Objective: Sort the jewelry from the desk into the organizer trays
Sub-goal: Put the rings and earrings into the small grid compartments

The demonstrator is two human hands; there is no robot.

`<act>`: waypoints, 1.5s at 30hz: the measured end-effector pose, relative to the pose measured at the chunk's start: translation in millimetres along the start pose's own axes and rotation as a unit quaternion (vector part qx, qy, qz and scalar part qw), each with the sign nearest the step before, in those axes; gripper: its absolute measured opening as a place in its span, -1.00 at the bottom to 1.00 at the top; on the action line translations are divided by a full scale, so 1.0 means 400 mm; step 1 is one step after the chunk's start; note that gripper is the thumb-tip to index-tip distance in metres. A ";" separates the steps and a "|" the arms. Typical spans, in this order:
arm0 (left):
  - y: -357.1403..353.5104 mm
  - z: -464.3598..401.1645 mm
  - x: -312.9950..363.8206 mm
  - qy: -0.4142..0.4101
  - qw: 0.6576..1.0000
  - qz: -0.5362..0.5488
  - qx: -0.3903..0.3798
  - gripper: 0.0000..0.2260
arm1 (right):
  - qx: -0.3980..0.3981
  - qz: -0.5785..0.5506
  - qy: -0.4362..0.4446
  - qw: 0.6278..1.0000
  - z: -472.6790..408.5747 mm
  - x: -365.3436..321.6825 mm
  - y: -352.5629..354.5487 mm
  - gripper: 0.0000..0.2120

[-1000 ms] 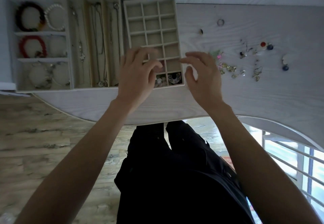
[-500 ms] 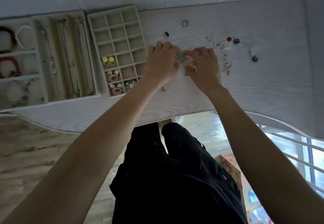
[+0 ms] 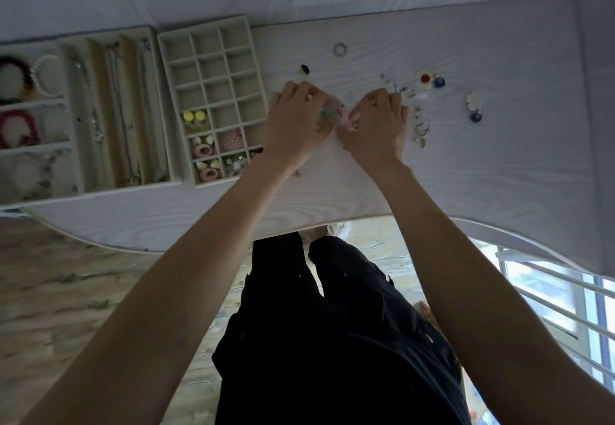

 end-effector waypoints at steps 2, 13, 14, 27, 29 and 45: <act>-0.017 0.000 0.005 0.011 1.000 0.008 -0.022 -0.75 | -0.010 0.002 -0.015 1.000 -0.007 -0.001 -0.003 -0.70; 0.019 0.095 0.009 0.189 0.838 0.496 -0.128 -0.77 | 0.006 -0.412 -0.105 0.905 0.069 0.004 0.092 -0.90; 0.032 0.107 0.008 0.192 0.826 0.517 -0.116 -0.78 | -0.008 -0.436 -0.106 0.894 0.080 -0.013 0.086 -0.91; 0.085 0.233 -0.251 0.246 0.861 0.444 0.007 -0.77 | -0.150 -0.590 -0.094 0.788 0.088 -0.231 -0.085 -0.72; 0.086 0.233 -0.291 0.255 0.867 0.427 0.010 -0.75 | -0.187 -0.531 -0.051 0.825 0.078 -0.272 -0.107 -0.70; 0.074 0.189 -0.372 0.146 0.973 0.168 -0.056 -0.96 | -0.032 -0.202 0.091 0.975 0.102 -0.350 -0.155 -0.88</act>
Point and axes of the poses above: each hand's wrist, its own z-axis away from the middle knuckle, its own y-axis out of the back of the hand, x = y × z, the point moved 7 cm from there along -z, towards the middle knuckle, and after that the axes turned 15 degrees about -z, right-handed, at the moved point
